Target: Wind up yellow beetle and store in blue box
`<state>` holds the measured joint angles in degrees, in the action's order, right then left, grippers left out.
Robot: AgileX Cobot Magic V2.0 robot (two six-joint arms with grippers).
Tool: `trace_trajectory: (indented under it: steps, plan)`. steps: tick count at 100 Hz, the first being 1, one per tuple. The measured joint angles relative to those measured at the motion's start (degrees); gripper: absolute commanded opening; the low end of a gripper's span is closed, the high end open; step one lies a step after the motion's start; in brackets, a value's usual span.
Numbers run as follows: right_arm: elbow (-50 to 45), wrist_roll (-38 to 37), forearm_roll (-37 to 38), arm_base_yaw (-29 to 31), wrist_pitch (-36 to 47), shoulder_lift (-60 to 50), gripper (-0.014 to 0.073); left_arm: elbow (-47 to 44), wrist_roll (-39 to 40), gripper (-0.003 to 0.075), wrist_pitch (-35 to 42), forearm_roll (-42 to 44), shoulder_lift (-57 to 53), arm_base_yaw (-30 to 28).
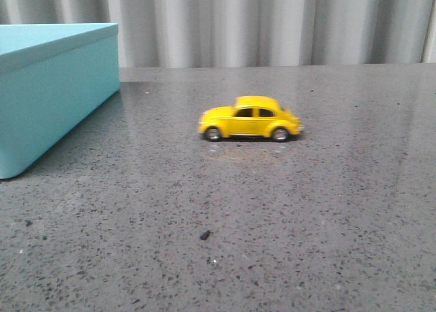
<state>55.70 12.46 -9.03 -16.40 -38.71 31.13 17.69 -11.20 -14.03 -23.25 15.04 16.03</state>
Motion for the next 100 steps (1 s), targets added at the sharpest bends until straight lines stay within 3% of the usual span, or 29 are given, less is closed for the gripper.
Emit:
trace_trajectory:
  steps: [31,60,75,85,100]
  plan:
    - [-1.3,0.2,0.0,0.0,3.7,-5.1,-0.0041,7.0,-8.9,-0.0021,-1.9,0.0,5.7,0.0]
    - [-1.5,0.2,0.0,0.0,3.7,-5.1,-0.0041,20.5,-20.6,-0.002,-7.2,0.0,22.5,0.1]
    - [-1.5,0.2,0.5,0.0,2.8,-5.1,-0.0041,29.7,-22.9,-0.0014,-11.7,1.2,31.9,3.4]
    - [-1.5,0.2,0.6,0.0,1.9,-5.1,-0.0041,35.6,-23.4,0.008,-14.6,4.1,38.6,6.7]
    - [-1.5,0.2,0.6,0.0,1.8,-5.1,-0.0041,44.4,-23.4,0.0358,-19.9,8.5,47.6,10.6]
